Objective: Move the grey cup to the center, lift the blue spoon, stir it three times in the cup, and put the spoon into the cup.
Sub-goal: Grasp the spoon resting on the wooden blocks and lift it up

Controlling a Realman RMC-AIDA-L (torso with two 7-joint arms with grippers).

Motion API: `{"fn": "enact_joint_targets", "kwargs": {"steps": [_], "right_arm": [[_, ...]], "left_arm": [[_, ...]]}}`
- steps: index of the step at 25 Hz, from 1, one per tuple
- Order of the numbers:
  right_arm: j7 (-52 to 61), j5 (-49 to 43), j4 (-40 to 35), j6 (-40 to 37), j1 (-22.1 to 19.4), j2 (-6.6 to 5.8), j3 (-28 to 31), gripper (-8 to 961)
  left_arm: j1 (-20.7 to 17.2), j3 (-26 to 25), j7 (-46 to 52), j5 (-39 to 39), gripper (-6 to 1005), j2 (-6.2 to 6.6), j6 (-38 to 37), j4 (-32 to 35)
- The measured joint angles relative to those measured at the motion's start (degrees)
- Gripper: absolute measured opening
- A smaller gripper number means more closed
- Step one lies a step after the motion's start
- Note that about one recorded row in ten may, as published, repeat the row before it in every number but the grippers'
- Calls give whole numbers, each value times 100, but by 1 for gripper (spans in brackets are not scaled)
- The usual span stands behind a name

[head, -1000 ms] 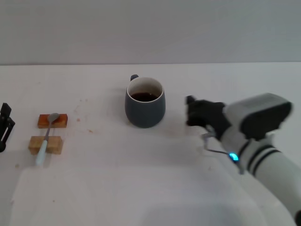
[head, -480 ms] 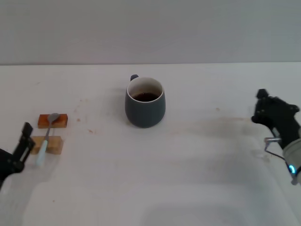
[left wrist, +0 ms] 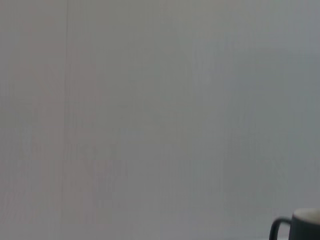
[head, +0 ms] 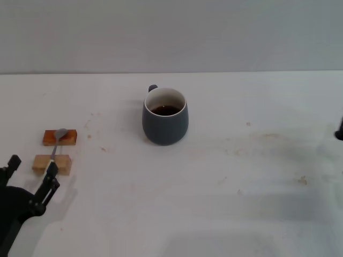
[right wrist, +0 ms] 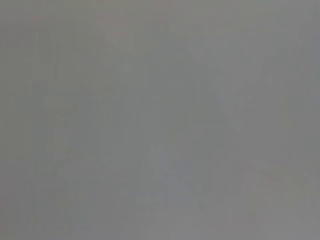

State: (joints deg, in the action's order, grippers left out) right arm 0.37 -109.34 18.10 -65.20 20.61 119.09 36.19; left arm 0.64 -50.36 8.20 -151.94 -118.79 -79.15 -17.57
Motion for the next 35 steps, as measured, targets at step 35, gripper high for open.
{"fn": "enact_joint_targets", "kwargs": {"steps": [35], "right_arm": [[7,-1,-255,267,346,0,281,-1]], "left_arm": [[270,-61,-18,24,794,-12,1375,-18]]}}
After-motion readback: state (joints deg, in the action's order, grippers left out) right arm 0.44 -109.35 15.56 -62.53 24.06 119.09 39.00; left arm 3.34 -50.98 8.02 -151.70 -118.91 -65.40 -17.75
